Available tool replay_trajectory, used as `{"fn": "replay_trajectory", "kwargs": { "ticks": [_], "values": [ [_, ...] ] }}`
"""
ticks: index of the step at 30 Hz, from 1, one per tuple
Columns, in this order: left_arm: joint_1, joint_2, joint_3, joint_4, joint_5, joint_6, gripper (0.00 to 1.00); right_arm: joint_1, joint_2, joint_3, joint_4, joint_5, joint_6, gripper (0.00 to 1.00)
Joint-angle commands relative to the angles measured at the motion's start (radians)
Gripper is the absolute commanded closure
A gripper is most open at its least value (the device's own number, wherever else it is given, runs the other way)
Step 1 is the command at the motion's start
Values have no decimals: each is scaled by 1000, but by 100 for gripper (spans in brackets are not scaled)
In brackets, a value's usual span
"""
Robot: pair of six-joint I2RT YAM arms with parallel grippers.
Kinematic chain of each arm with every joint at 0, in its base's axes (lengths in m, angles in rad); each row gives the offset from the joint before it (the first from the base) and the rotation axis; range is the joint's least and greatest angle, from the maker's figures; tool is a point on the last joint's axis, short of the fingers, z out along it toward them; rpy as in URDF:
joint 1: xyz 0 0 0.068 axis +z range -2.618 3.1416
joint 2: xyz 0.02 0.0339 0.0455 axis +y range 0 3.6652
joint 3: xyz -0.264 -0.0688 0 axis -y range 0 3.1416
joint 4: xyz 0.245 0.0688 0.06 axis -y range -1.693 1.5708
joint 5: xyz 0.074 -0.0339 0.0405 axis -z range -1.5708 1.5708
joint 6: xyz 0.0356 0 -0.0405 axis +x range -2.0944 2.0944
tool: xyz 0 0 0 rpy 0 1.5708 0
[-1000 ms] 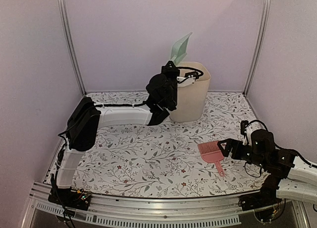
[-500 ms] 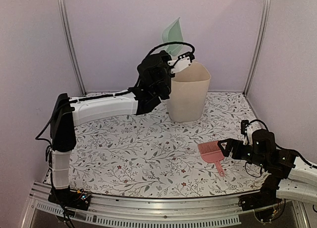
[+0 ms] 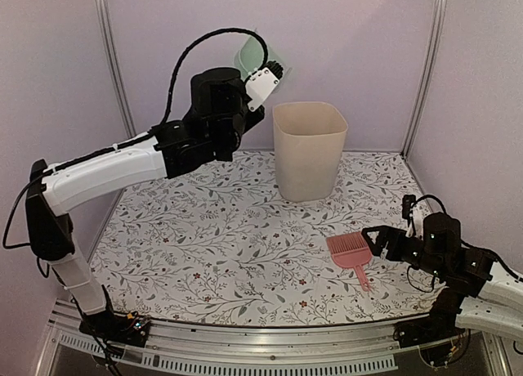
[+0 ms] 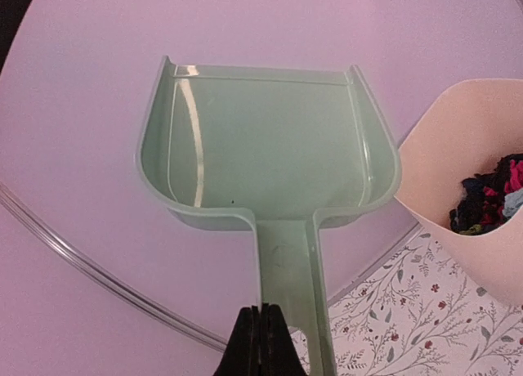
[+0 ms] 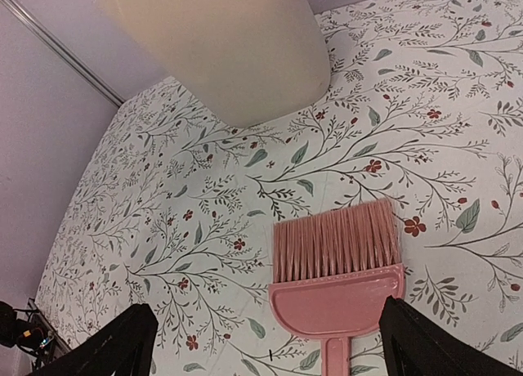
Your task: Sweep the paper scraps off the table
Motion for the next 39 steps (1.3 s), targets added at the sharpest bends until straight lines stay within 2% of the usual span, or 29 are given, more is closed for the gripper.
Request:
{"fn": "replay_trajectory", "kwargs": {
  "ticks": [1,4,8,21,27,39],
  "values": [
    [-8,-119,-63,-228,26,-300,100,1,-16,13,-3,-10,-14,1],
    [-7,-181,-100,-336,64,-439,100,2,-21,9,-1,-14,-14,1],
    [6,-272,-199,-403,117,-621,100,2,-30,-2,9,-19,-13,1],
    [181,-445,-658,-361,420,-1017,100,2,-37,-5,1,-20,-7,1],
    [203,-444,-845,-273,492,-1141,100,2,-21,-6,6,-21,-3,1],
    [208,-344,-1051,-124,566,-1321,100,2,-8,-14,18,-26,-2,1]
  ]
}}
